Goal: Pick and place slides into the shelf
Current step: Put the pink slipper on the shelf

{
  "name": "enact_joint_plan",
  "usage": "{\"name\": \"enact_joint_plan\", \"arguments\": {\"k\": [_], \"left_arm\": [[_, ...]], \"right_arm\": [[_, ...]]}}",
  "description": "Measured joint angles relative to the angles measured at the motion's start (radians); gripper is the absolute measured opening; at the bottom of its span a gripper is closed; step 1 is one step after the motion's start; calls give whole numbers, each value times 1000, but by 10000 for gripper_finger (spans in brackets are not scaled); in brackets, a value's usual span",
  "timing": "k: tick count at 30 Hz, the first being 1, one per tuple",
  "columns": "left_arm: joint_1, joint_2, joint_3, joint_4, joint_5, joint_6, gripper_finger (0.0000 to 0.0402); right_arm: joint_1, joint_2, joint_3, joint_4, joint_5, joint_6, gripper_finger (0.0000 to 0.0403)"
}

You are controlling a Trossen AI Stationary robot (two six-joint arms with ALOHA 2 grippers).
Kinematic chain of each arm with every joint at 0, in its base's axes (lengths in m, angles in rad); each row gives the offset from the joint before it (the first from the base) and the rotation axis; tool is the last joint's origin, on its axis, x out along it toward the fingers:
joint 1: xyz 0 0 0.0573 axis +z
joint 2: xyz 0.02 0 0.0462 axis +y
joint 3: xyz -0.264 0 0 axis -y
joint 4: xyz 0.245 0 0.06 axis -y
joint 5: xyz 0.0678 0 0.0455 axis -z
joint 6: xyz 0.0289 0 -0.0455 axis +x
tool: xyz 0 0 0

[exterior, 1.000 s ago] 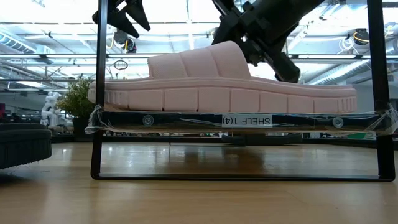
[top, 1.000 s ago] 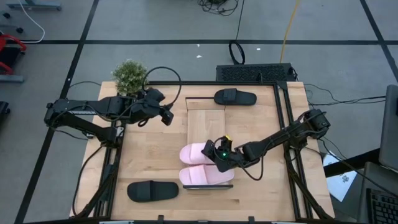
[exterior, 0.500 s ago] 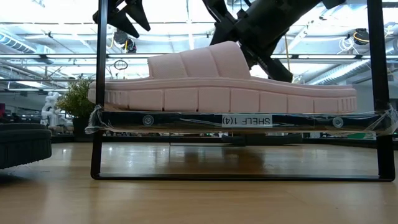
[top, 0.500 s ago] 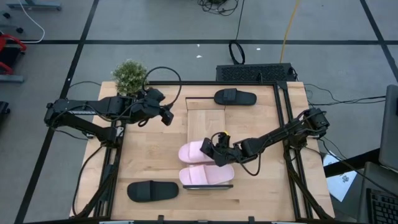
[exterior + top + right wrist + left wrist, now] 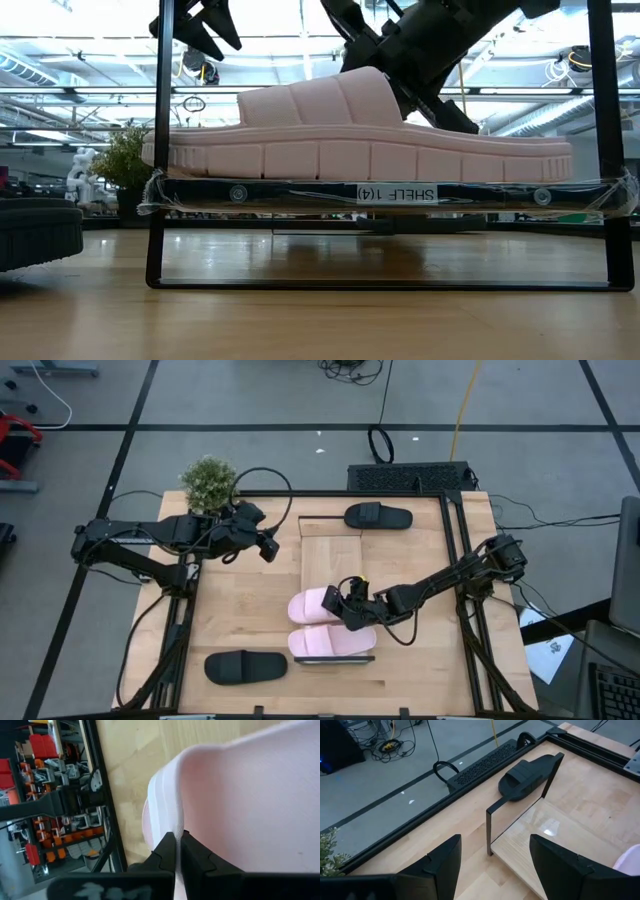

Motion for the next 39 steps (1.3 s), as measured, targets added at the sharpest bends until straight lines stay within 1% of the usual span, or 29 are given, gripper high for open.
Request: {"name": "enact_joint_plan", "arguments": {"k": [2,7,21,25,32,36,39], "left_arm": [[0,0,0,0,0,0,230],[0,0,0,0,0,0,230],[0,0,0,0,0,0,230],[0,0,0,0,0,0,230],[0,0,0,1,0,-1,230],[0,0,0,1,-1,1,230],[0,0,0,1,-2,11,230]], "right_arm": [[6,4,0,19,-16,4,0],[22,4,0,24,-18,16,0],[85,4,-1,24,-22,120,0],[95,4,-1,12,8,150,0],[94,4,-1,17,8,150,0],[94,4,-1,32,34,172,0],[94,4,-1,32,33,186,0]]}}
